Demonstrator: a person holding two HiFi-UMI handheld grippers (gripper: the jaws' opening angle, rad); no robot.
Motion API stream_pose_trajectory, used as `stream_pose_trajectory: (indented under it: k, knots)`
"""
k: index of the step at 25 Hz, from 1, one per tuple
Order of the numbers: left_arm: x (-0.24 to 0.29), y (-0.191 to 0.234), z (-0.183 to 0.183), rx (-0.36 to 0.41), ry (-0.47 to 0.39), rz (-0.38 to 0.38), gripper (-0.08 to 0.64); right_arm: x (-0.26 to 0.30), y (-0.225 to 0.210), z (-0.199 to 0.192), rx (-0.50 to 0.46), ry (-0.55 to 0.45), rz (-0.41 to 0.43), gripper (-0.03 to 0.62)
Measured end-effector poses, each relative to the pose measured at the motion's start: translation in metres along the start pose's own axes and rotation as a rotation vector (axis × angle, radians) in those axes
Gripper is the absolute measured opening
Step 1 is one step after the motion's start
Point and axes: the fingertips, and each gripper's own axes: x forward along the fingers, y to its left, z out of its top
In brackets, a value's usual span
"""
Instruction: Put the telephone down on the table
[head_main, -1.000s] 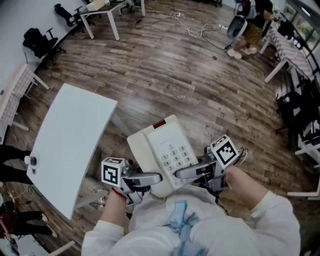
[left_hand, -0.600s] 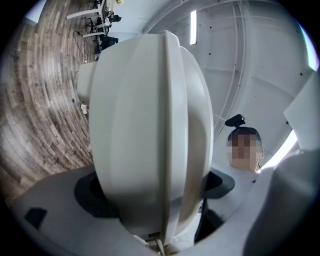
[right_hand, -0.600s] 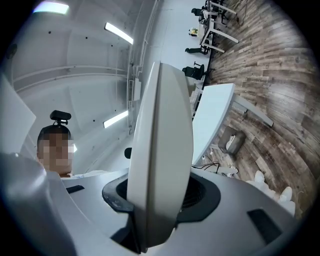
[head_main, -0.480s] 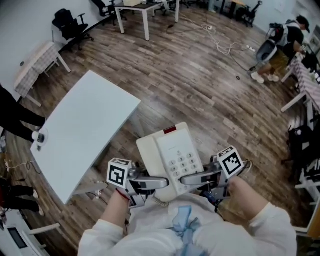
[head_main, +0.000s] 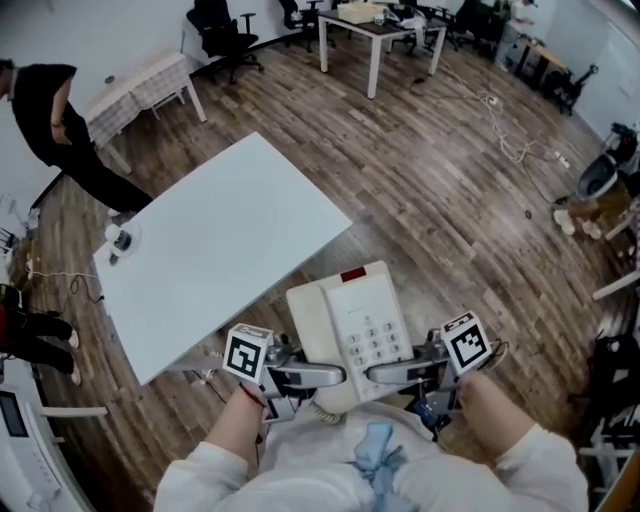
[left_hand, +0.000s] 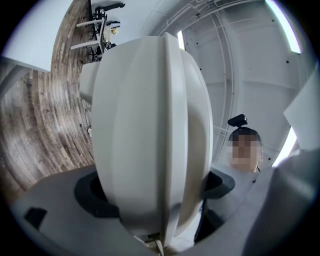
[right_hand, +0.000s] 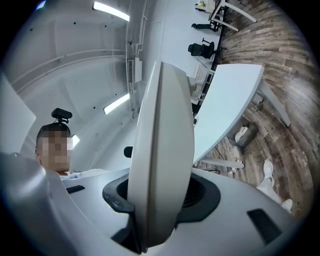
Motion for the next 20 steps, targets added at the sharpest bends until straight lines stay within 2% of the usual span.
stream_pose_trajectory:
  k: [11, 20]
  knots:
    - [-0.086, -0.021, 0.062, 0.068, -0.106, 0.044, 0.46, 0.087, -0.012, 0.062, -0.003, 0.111, 0.04, 0.179]
    - [-0.156, -0.034, 0.112, 0.089, -0.178, 0.065, 0.46, 0.156, -0.027, 0.112, -0.006, 0.173, 0.054, 0.179]
